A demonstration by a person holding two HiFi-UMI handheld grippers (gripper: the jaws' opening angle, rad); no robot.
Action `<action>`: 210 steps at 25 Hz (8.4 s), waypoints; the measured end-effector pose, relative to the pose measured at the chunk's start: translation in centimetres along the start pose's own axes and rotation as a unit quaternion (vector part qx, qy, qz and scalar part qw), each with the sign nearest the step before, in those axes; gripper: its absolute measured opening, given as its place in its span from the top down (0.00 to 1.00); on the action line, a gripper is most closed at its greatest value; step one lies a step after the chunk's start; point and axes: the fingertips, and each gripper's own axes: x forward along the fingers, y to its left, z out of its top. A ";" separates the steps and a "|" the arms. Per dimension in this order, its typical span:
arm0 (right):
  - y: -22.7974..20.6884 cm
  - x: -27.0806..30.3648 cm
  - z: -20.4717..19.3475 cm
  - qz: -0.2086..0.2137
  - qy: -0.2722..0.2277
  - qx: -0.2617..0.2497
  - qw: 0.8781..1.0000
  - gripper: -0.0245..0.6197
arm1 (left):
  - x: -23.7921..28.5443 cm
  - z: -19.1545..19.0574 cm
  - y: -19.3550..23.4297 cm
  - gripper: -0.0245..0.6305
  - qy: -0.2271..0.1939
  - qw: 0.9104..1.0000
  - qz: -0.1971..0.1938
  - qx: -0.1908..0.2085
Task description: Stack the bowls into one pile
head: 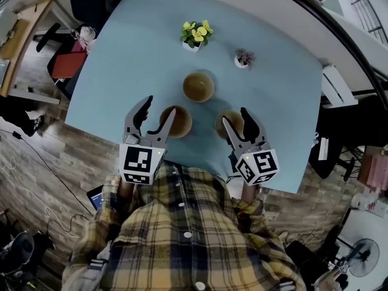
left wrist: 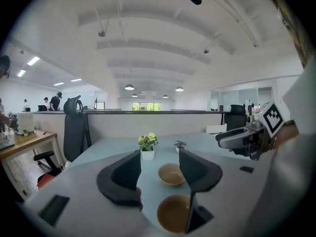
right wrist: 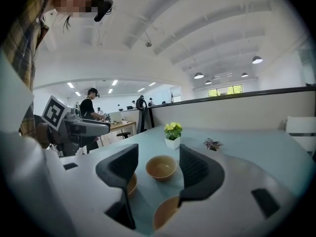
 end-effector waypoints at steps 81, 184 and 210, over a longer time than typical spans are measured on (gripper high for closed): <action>-9.2 -0.8 -16.9 -0.116 0.270 0.062 0.954 0.92 | 5.9 -4.1 0.5 0.93 0.061 0.996 -0.062 0.032; -5.4 14.0 -10.4 0.004 0.111 0.298 0.948 0.70 | 2.7 -8.1 8.1 0.97 0.109 0.993 0.046 -0.021; -4.6 15.1 -14.1 0.021 0.187 0.359 0.914 0.92 | 4.4 -8.5 8.8 0.97 0.113 0.993 0.033 -0.022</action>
